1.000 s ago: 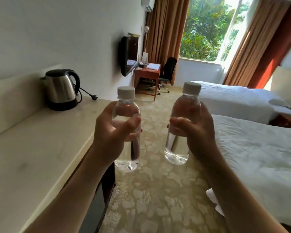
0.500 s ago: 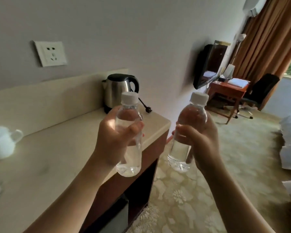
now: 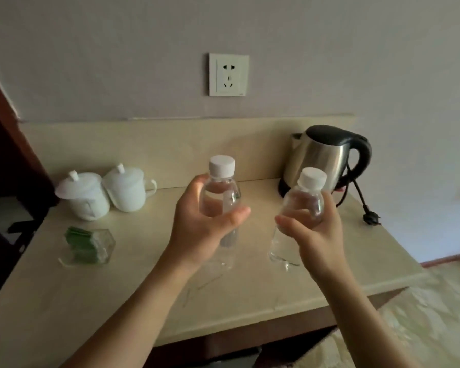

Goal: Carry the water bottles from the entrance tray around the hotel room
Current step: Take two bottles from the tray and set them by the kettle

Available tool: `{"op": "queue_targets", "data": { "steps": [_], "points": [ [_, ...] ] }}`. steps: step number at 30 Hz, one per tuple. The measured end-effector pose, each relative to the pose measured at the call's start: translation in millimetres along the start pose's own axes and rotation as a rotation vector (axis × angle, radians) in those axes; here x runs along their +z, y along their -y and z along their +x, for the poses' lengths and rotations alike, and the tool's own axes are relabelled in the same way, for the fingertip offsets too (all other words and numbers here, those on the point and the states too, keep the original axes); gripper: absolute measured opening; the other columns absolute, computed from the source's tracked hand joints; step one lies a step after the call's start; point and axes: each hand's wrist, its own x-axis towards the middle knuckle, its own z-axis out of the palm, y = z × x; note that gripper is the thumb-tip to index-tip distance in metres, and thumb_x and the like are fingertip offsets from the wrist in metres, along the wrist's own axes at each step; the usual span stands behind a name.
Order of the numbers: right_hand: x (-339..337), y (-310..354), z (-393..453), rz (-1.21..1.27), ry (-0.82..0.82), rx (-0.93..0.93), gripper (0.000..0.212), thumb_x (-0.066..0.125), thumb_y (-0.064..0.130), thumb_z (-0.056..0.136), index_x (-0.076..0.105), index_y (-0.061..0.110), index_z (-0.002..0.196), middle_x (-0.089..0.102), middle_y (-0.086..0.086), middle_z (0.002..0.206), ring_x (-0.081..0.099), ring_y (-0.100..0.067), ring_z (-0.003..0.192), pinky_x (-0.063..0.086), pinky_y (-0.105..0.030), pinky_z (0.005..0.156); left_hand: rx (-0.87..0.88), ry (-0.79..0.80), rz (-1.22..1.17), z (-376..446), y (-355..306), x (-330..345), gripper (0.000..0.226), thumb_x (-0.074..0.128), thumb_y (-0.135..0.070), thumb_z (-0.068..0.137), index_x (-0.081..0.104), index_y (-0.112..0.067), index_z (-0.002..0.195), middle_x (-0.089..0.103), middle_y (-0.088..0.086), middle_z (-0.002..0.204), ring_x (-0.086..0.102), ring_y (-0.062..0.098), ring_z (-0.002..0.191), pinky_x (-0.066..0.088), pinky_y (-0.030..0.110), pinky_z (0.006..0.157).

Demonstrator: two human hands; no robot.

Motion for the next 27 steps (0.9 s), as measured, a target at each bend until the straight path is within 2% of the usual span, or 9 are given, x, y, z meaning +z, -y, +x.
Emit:
{"op": "queue_targets", "data": {
  "steps": [5, 9, 14, 18, 20, 22, 23, 25, 27],
  "points": [
    [27, -46, 34, -0.035, -0.013, -0.004, 0.049, 0.077, 0.031, 0.059, 0.053, 0.019, 0.1, 0.061, 0.004, 0.085, 0.061, -0.013, 0.078, 0.051, -0.03, 0.071, -0.009, 0.003, 0.026, 34, 46, -3, 0.04, 0.082, -0.01, 0.065, 0.056, -0.025, 0.092, 0.063, -0.015, 0.065, 0.058, 0.003, 0.06, 0.049, 0.021, 0.059],
    [33, -77, 40, -0.029, 0.005, 0.006, 0.042, 0.079, 0.02, 0.063, 0.052, 0.025, 0.094, 0.06, 0.014, 0.08, 0.058, -0.005, 0.074, 0.048, -0.024, 0.069, -0.027, -0.071, 0.029, 31, 85, 1, 0.044, 0.082, -0.012, 0.065, 0.059, -0.026, 0.098, 0.065, -0.01, 0.074, 0.06, 0.007, 0.067, 0.051, 0.026, 0.064],
    [35, -94, 47, 0.021, 0.067, -0.004, 0.052, 0.076, 0.03, 0.06, 0.051, 0.024, 0.106, 0.064, 0.022, 0.089, 0.062, -0.001, 0.078, 0.05, -0.016, 0.069, -0.039, -0.13, 0.061, 29, 106, 7, 0.05, 0.085, -0.016, 0.06, 0.061, -0.028, 0.102, 0.07, 0.012, 0.089, 0.066, 0.027, 0.079, 0.057, 0.058, 0.074],
    [28, -100, 46, 0.008, 0.127, 0.007, 0.061, 0.076, 0.035, 0.061, 0.046, 0.033, 0.113, 0.062, 0.034, 0.095, 0.062, 0.006, 0.085, 0.05, -0.011, 0.075, -0.081, -0.162, 0.101, 26, 111, 8, 0.06, 0.088, -0.017, 0.057, 0.058, -0.033, 0.107, 0.07, 0.008, 0.099, 0.066, 0.028, 0.089, 0.055, 0.064, 0.081],
    [21, -109, 45, -0.012, 0.217, 0.063, 0.06, 0.078, 0.035, 0.062, 0.047, 0.036, 0.113, 0.064, 0.028, 0.097, 0.063, 0.005, 0.086, 0.051, -0.017, 0.078, -0.121, -0.15, 0.215, 21, 114, 6, 0.075, 0.088, -0.023, 0.057, 0.048, -0.041, 0.117, 0.067, 0.005, 0.113, 0.067, 0.027, 0.102, 0.055, 0.056, 0.088],
    [9, -121, 40, -0.036, 0.358, 0.146, 0.054, 0.078, 0.029, 0.066, 0.052, 0.039, 0.112, 0.069, 0.015, 0.1, 0.066, -0.004, 0.091, 0.054, -0.034, 0.083, -0.191, -0.151, 0.393, 5, 120, 4, 0.081, 0.086, -0.032, 0.057, 0.035, -0.05, 0.117, 0.063, -0.003, 0.115, 0.067, 0.018, 0.101, 0.056, 0.042, 0.087],
    [1, -126, 36, -0.05, 0.427, 0.178, 0.055, 0.078, 0.024, 0.069, 0.053, 0.042, 0.115, 0.07, 0.01, 0.105, 0.067, -0.009, 0.096, 0.054, -0.039, 0.088, -0.214, -0.167, 0.474, -4, 123, 4, 0.079, 0.086, -0.037, 0.056, 0.035, -0.047, 0.115, 0.064, -0.005, 0.11, 0.068, 0.014, 0.096, 0.057, 0.038, 0.083],
    [-13, -127, 34, -0.128, 0.509, 0.159, 0.067, 0.076, 0.015, 0.074, 0.048, 0.05, 0.124, 0.069, 0.012, 0.114, 0.066, -0.01, 0.107, 0.052, -0.033, 0.095, -0.229, -0.209, 0.527, -16, 124, 0, 0.068, 0.09, -0.038, 0.055, 0.044, -0.039, 0.106, 0.068, -0.007, 0.097, 0.068, 0.007, 0.087, 0.055, 0.028, 0.076],
    [-16, -127, 38, -0.234, 0.521, 0.115, 0.07, 0.079, 0.014, 0.076, 0.046, 0.057, 0.12, 0.069, 0.017, 0.11, 0.067, -0.005, 0.101, 0.051, -0.025, 0.09, -0.232, -0.188, 0.496, -15, 124, -8, 0.056, 0.093, -0.022, 0.057, 0.052, -0.034, 0.093, 0.071, -0.012, 0.088, 0.067, 0.0, 0.081, 0.049, 0.014, 0.07]
  ]
}}
